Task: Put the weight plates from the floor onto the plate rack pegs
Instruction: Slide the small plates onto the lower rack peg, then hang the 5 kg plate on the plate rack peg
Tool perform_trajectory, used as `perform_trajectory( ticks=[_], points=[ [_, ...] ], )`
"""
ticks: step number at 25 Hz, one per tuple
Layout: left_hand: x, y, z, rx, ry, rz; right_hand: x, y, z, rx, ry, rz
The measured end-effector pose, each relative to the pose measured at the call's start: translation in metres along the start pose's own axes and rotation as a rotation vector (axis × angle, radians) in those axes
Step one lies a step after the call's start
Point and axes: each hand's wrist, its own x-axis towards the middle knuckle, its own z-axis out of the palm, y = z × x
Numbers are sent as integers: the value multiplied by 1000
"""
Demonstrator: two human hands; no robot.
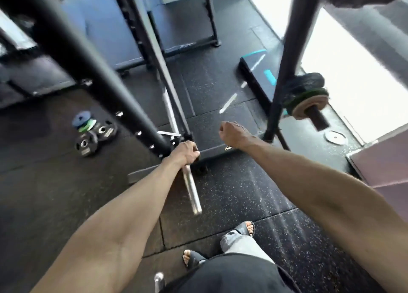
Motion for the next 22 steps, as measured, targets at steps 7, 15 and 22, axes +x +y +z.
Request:
perform_trajectory(
  ticks=[7,15,22],
  points=[
    [-162,-239,-10,-287,154,-363,-42,-233,141,-314,-312,-344],
    [-289,-398,27,-514,249,-649,-88,-401,281,-658,-583,-713],
    [-285,-486,46,-616,247,-789,-50,-475,350,-858,-689,-879]
  ],
)
